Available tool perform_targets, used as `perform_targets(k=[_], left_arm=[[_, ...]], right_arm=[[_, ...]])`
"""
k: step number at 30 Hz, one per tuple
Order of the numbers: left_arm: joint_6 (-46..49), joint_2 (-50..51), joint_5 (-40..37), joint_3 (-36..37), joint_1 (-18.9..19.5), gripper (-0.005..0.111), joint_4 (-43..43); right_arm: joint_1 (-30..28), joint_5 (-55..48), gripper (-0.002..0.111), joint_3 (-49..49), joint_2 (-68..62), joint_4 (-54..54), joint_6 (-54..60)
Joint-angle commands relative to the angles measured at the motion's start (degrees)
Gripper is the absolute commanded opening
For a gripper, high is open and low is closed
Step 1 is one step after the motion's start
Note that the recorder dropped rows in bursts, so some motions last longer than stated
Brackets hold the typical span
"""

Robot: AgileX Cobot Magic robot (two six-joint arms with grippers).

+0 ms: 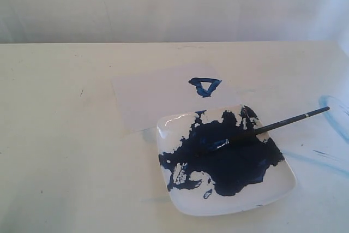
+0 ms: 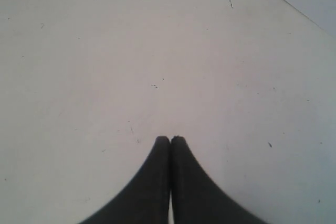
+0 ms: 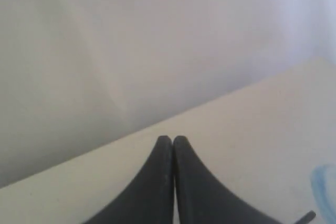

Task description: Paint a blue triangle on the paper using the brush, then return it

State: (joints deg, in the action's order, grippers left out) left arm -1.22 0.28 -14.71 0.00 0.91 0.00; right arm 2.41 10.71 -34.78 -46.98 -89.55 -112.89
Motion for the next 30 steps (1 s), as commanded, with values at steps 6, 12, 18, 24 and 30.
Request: perform_targets(k=[6,12,18,24,30], left_arm=[[0.0,-0.3,0.0,0.0,0.0,0.0,0.0],[0.0,-0.3,0.0,0.0,0.0,0.0,0.0],[0.0,-0.3,0.0,0.0,0.0,0.0,0.0],[0.0,-0.3,0.0,0.0,0.0,0.0,0.0],[0.0,-0.3,0.0,0.0,0.0,0.0,0.0]], right_arm=[[3.7,-0.4,0.0,0.2,10.3,-0.2,0.0],[9.8,0.2,0.0,0.2,13.0,-0.2,0.0],[10.2,4.3,0.0,0.1,14.6,0.3,-0.4],[10.2,10.0,0.0,0.1,18.5,14.6,-7.7],[10.2,15.0,0.0,1.1,22.1,26.0,-0.3]])
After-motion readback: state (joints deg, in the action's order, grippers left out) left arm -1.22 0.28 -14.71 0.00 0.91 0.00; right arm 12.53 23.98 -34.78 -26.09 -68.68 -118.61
